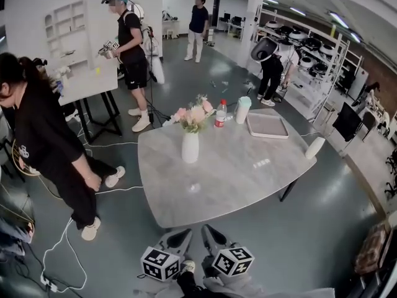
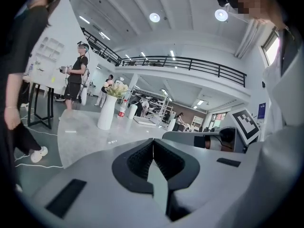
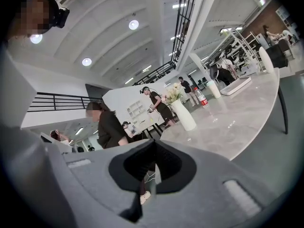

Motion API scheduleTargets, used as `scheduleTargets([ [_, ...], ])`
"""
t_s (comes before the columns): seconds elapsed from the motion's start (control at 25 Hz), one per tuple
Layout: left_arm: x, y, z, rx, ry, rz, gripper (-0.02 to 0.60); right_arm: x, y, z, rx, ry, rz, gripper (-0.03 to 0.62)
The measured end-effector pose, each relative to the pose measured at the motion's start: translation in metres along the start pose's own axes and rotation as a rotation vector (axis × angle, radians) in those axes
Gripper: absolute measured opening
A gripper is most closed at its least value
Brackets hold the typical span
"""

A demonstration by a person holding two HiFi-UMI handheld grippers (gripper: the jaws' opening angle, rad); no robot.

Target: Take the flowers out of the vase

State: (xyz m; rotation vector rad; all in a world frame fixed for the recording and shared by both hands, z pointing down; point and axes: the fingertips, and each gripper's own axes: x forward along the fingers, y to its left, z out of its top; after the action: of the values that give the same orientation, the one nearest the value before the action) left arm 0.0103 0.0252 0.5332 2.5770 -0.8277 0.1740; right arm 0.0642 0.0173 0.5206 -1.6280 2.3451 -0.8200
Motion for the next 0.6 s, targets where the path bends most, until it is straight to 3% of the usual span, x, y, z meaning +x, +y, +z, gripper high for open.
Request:
scheduleTargets([
  [0.6,0.044,0.063,0.023,-0.015,-0.001,0.012,0.002,0.07,-0.025,0.02,0.001,-0.001,0.001,0.0],
])
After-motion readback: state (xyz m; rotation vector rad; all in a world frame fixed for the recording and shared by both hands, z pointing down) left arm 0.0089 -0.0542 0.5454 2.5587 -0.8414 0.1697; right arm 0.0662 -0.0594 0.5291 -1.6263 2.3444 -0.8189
